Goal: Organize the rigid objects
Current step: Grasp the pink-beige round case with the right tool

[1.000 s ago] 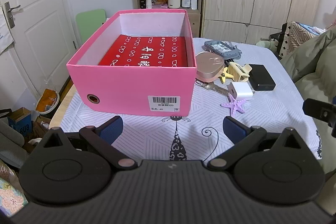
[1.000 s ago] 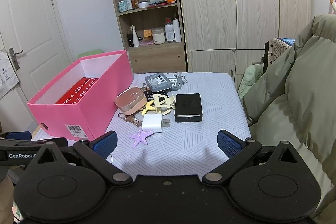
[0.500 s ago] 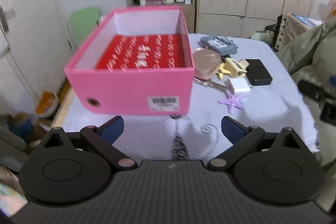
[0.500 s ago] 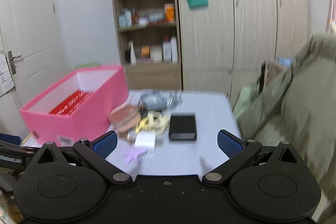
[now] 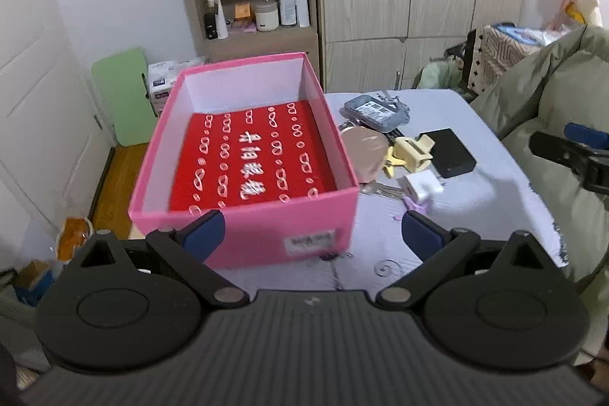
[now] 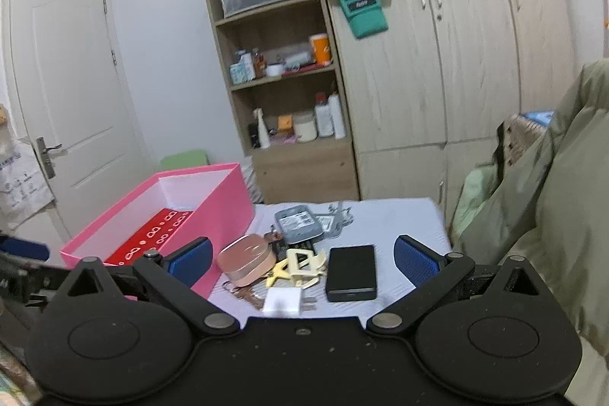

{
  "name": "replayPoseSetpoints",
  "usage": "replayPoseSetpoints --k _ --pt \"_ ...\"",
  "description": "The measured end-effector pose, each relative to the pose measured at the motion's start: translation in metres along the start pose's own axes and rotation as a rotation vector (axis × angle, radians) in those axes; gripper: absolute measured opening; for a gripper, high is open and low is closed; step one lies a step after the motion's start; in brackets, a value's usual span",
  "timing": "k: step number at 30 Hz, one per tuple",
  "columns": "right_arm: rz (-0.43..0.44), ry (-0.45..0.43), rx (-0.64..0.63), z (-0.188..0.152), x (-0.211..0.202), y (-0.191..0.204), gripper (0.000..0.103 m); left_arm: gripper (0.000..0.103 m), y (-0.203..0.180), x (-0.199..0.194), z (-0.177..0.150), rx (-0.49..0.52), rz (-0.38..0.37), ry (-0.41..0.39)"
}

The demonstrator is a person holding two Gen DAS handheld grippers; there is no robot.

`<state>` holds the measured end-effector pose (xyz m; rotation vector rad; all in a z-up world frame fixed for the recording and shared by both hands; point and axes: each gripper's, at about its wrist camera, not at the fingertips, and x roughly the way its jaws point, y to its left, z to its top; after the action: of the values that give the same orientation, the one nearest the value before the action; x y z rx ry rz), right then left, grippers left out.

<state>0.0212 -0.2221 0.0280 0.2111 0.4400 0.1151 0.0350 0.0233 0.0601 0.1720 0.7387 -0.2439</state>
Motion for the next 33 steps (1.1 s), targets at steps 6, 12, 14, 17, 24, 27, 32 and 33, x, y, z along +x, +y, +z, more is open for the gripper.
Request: replayPoseSetpoints --k 6,12,14,17,24,27,32,33 --pt "0.039 0.039 -0.091 0.008 0.012 0.014 0.103 0.1 0.028 -0.001 0.026 0.087 -0.01 -0.014" --pt "0.274 0.106 -0.011 0.026 0.03 0.018 0.101 0.1 0.067 0.013 0.048 0.124 -0.001 0.021" --pt "0.335 0.132 0.003 0.028 0.043 0.02 0.097 0.1 0.079 0.019 0.051 0.131 0.015 0.035" --pt "0.322 0.153 -0.031 0.027 0.061 0.026 0.094 0.099 0.098 0.034 0.059 0.128 0.039 0.069" --pt "0.256 0.19 -0.205 0.018 0.099 0.039 0.091 0.074 0.14 0.082 0.061 0.056 0.05 0.152" --pt "0.241 0.211 -0.297 0.015 0.11 0.045 0.081 0.062 0.154 0.101 0.061 0.01 0.036 0.179" --pt "0.284 0.232 -0.272 0.025 0.13 0.049 0.067 0.032 0.171 0.131 0.06 -0.048 0.033 0.175" --pt "0.281 0.231 -0.289 0.027 0.135 0.052 0.067 0.029 0.172 0.136 0.06 -0.053 0.041 0.175"
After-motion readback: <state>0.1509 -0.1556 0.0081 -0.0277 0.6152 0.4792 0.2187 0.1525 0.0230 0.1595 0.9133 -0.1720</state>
